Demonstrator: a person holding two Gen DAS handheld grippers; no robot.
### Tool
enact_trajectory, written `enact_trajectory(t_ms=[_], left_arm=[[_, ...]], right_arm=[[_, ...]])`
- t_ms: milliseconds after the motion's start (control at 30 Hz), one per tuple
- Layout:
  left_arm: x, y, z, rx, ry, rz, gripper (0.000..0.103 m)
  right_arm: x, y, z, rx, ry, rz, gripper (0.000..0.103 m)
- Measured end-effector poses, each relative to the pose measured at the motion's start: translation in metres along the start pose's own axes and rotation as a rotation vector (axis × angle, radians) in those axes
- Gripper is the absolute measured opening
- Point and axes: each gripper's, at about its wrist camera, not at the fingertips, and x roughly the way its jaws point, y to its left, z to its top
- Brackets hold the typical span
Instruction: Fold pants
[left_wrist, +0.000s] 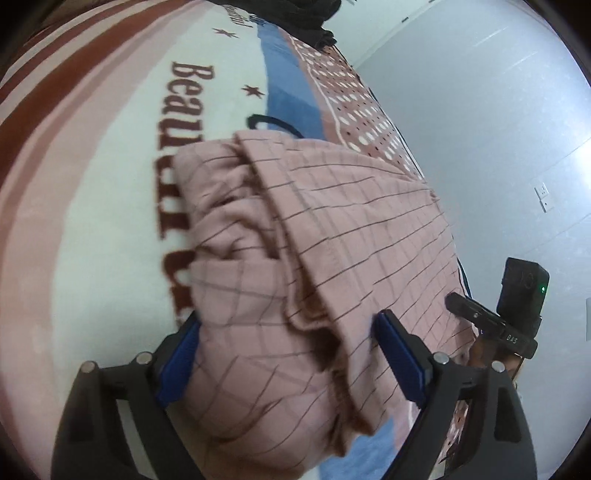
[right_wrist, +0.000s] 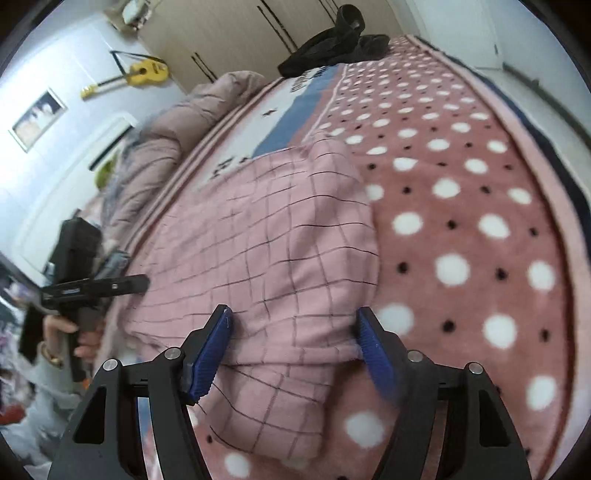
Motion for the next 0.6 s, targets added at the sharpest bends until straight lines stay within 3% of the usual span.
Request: enact_trajectory(t_ms=[100,200,333,600], left_arm=[[0.008,-0.010,0.003,-0.004,0.003,-0.029,0.076],[0.010,-0.015,0.005,0.000,0.002,-0.025,0.046],[-0.001,-0.030,0.003,0.054,-0.032,0.003,0.024],[-0.065,-0.066,0.007,0.146,-0.143,-0.028,0.019]], right_arm=[[0.006,0.006,0.002,0.000,-0.008,0.011,0.058],[0.006,0.013,0.002,-0.006,-0.022,0.009,0.042],[0.000,0.026,0.004,-0.037,-0.051,-0.006,0.026],[-0.046,0.078,0.011,-0.110,-0.165,-0.020,0.020]])
